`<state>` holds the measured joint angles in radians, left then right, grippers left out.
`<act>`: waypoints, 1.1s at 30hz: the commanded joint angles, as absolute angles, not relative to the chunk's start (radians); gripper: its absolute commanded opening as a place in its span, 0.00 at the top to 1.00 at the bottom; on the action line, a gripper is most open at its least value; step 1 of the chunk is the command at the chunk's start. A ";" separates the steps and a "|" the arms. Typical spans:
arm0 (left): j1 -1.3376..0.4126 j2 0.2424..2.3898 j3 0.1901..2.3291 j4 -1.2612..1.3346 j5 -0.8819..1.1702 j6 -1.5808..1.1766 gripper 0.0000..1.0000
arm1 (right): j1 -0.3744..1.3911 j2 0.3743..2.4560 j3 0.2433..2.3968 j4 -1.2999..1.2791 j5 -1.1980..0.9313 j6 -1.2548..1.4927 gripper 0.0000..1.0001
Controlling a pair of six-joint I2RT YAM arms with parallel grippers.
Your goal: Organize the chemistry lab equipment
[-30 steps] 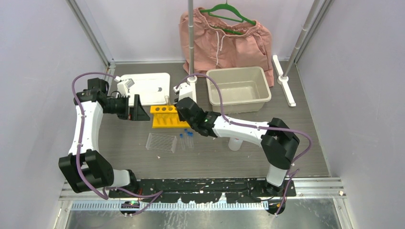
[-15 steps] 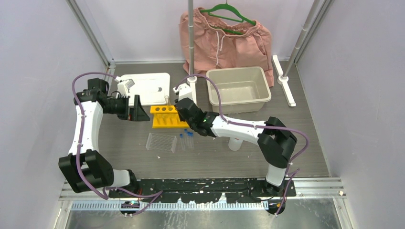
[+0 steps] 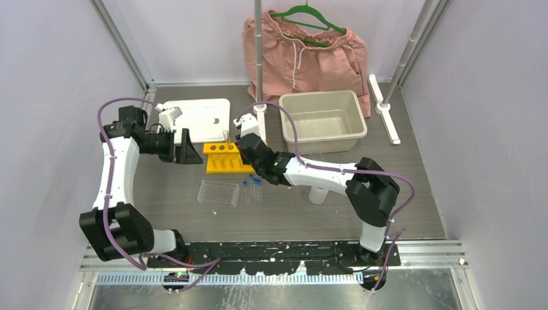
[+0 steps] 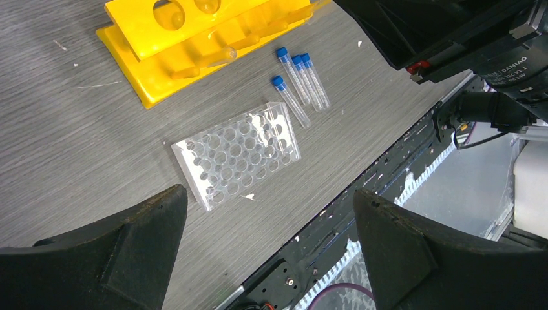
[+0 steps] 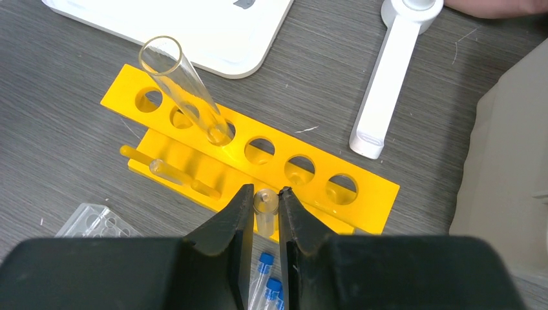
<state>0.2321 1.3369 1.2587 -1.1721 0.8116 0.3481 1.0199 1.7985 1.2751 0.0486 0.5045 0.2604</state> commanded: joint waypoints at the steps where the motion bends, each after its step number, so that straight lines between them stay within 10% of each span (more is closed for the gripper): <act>1: 0.238 1.328 1.298 -1.191 0.830 0.373 0.01 | 1.024 1.813 1.273 0.101 0.522 0.256 0.99; 33: 0.238 1.325 1.301 -1.192 0.845 0.370 0.01 | 1.024 1.758 1.246 0.091 0.529 0.227 0.99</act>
